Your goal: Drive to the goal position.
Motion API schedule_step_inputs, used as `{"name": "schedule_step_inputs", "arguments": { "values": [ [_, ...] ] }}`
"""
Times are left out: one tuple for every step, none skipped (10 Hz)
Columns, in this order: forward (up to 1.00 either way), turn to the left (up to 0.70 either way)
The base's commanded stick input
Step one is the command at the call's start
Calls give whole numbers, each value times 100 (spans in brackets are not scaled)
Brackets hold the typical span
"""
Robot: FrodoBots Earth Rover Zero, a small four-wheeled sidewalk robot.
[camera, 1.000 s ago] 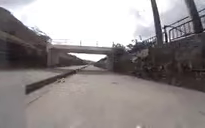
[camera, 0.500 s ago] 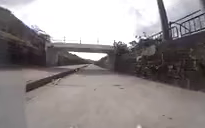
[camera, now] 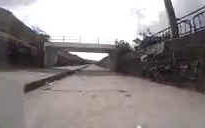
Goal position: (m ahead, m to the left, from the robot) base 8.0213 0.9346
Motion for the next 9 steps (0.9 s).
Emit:
{"name": "schedule_step_inputs", "arguments": {
  "values": [
    [100, 0],
    [100, 0],
    [100, 0],
    [100, 0],
    [100, 0],
    [100, 0],
    [100, 0],
    [100, 0],
    [100, 0]
  ]
}}
